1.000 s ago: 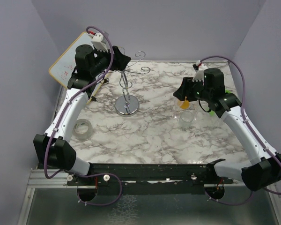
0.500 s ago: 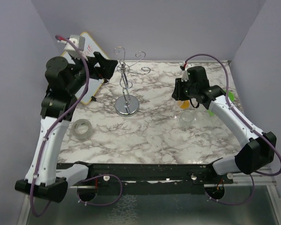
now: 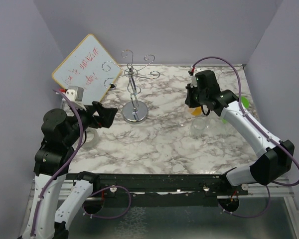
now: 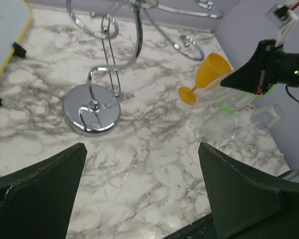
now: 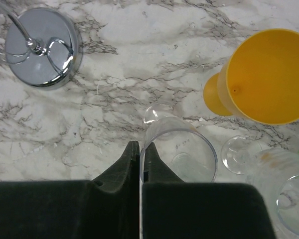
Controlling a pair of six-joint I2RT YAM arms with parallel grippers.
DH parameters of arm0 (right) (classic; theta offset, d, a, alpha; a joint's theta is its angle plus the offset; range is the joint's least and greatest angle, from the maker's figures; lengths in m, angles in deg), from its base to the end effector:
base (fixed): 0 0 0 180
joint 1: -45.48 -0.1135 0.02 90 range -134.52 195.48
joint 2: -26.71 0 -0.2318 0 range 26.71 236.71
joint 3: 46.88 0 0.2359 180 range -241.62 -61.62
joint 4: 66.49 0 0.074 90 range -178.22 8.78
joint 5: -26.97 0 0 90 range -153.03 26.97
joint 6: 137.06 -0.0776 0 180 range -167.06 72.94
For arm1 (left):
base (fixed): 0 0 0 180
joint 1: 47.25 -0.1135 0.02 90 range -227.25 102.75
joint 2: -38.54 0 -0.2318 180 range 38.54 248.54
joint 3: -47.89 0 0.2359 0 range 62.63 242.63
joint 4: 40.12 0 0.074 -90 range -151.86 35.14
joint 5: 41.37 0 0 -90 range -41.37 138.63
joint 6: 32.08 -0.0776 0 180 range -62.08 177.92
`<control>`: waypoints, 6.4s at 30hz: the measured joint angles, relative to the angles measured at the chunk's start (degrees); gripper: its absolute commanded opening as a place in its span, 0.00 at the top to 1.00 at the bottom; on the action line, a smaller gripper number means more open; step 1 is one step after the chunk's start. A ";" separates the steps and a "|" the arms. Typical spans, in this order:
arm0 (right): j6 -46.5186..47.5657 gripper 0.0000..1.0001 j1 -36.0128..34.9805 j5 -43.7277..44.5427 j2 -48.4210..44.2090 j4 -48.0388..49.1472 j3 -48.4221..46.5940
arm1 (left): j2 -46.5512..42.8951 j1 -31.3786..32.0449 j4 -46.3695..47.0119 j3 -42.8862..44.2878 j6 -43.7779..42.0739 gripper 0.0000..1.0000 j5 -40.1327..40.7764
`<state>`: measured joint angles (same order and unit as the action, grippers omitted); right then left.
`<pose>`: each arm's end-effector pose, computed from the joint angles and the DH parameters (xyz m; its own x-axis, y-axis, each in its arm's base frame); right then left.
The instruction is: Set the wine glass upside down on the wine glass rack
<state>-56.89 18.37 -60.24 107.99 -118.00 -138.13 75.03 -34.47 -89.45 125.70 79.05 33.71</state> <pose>0.2960 0.1473 0.2830 -0.6538 -0.1431 -0.7430 -0.3157 0.9440 0.0960 0.1500 -0.0545 0.3863 -0.2934 -0.2906 -0.9107 0.3823 0.8375 -0.3904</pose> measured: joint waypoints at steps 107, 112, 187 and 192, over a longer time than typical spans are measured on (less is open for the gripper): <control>-4.94 0.21 -50.58 30.62 -23.15 61.24 34.67 | 0.11 0.04 38.07 -29.27 47.52 1.00 7.85; -7.37 0.21 -50.58 38.60 -21.29 50.90 26.86 | 3.41 0.04 30.01 -17.84 26.05 1.00 7.76; -22.82 0.20 -33.99 17.99 -12.39 36.35 16.65 | 20.61 0.09 48.65 -19.71 -15.65 1.00 -1.90; -23.19 0.20 -33.99 17.35 -12.41 36.96 16.65 | 21.68 0.11 48.41 -19.67 -14.93 1.00 0.26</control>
<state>-80.08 -15.62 -42.89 95.57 -81.04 -121.47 96.72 -34.36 -41.03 106.03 64.12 33.97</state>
